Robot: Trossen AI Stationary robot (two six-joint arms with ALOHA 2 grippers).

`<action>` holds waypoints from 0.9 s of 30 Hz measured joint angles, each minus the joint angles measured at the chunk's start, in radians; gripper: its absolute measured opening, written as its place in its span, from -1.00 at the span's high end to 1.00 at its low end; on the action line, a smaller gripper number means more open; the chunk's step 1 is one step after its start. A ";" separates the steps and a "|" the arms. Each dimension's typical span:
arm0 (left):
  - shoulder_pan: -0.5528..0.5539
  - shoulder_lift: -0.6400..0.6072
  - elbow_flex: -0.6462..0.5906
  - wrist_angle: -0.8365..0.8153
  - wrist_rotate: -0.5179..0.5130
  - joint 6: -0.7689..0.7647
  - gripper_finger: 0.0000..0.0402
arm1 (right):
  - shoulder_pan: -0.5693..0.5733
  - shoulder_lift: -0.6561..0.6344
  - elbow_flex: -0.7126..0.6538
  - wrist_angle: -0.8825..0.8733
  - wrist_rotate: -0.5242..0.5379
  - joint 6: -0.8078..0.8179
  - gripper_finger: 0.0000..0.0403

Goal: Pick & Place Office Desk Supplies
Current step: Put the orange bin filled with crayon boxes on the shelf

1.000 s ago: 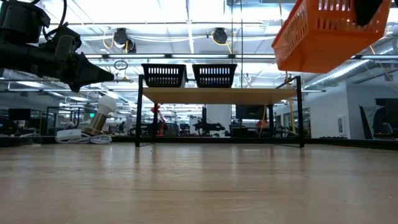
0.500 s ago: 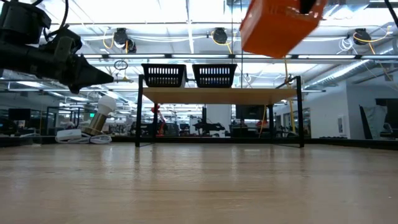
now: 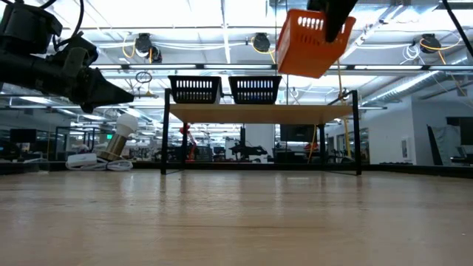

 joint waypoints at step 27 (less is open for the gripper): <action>0.000 0.000 0.000 -0.001 0.001 -0.019 0.90 | -0.404 0.000 -0.210 0.082 0.053 -0.338 1.00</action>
